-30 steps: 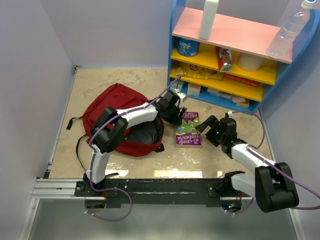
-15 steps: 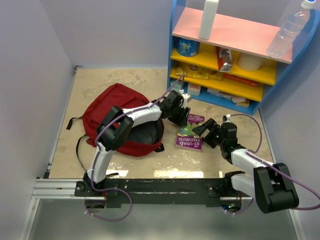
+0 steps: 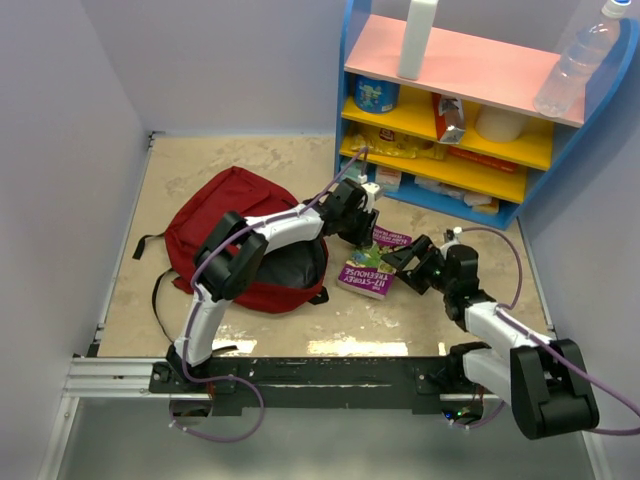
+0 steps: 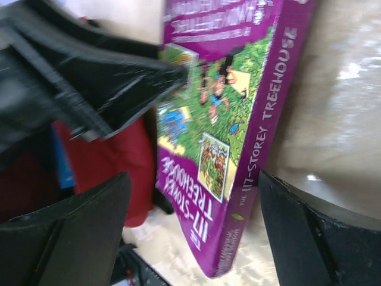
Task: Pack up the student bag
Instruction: Pick up the book from the center of the board.
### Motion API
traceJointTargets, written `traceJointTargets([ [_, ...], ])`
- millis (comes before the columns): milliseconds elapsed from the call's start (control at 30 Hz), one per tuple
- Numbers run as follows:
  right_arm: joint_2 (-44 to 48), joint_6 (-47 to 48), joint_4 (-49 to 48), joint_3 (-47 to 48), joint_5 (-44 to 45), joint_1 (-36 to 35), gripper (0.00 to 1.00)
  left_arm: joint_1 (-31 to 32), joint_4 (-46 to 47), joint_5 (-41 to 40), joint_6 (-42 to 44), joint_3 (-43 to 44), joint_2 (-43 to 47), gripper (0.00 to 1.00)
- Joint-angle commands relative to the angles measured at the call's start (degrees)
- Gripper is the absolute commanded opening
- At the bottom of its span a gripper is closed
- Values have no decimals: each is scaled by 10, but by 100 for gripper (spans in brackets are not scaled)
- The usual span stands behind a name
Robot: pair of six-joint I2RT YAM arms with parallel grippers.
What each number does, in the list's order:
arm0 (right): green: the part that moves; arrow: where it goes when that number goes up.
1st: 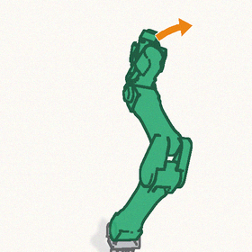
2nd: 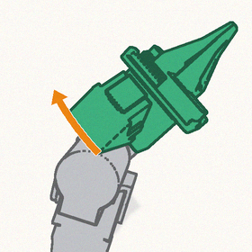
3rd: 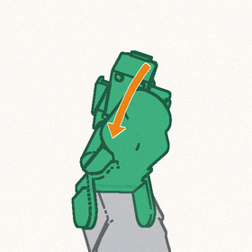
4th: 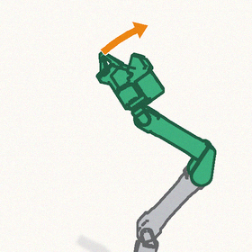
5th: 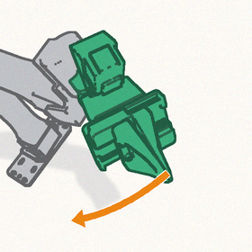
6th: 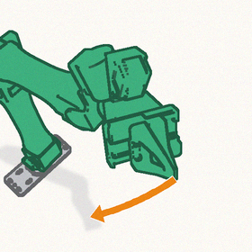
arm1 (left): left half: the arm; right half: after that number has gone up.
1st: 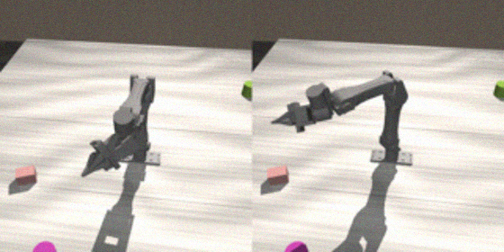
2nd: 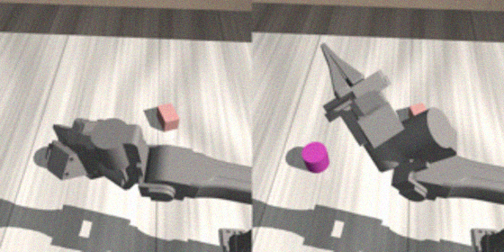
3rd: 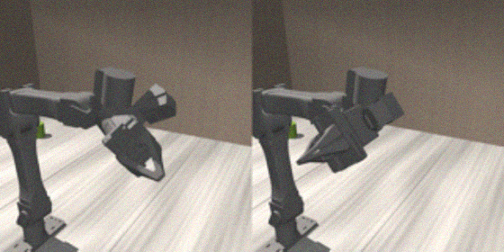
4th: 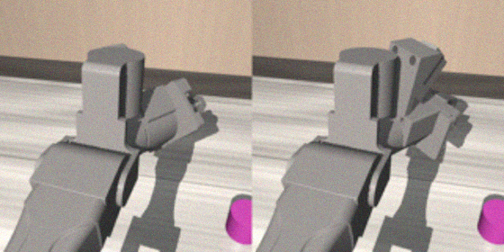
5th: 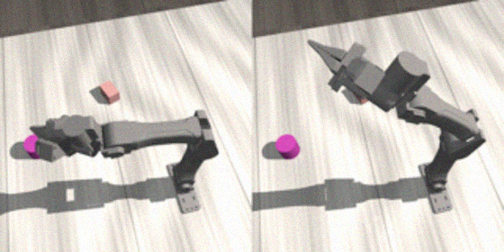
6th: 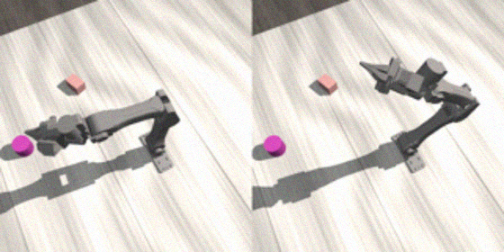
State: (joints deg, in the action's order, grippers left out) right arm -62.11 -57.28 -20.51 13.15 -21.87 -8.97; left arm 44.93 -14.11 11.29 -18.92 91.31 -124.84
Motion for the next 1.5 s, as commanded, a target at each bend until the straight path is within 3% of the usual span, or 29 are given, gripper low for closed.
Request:
traceJointTargets([
  [0, 54, -39, -131, 36, -62, -6, 88, 28, -13, 66, -12, 4, -15, 42],
  [200, 31, -39, -145, 18, -56, -7, 87, 29, -13, 66, -9, 5, -7, 42],
  [533, -86, -83, -331, -1, -22, -49, 86, 31, -10, 68, -7, 5, -1, 40],
  [633, -81, -85, -335, 8, -12, -56, 86, 34, -12, 69, -4, 0, -1, 40],
  [767, -36, -53, -268, 43, -3, -59, 86, 34, -12, 71, -2, -1, 0, 40],
  [867, 10, -27, -212, 56, 16, -60, 86, 35, -13, 73, -2, 0, -1, 33],
  [1000, 35, -12, -181, 54, 27, -60, 86, 34, -14, 87, -2, 0, -8, 0],
  [1467, -24, -38, -224, 17, 46, -64, 86, 35, -3, 112, -12, -5, -5, 0],
])
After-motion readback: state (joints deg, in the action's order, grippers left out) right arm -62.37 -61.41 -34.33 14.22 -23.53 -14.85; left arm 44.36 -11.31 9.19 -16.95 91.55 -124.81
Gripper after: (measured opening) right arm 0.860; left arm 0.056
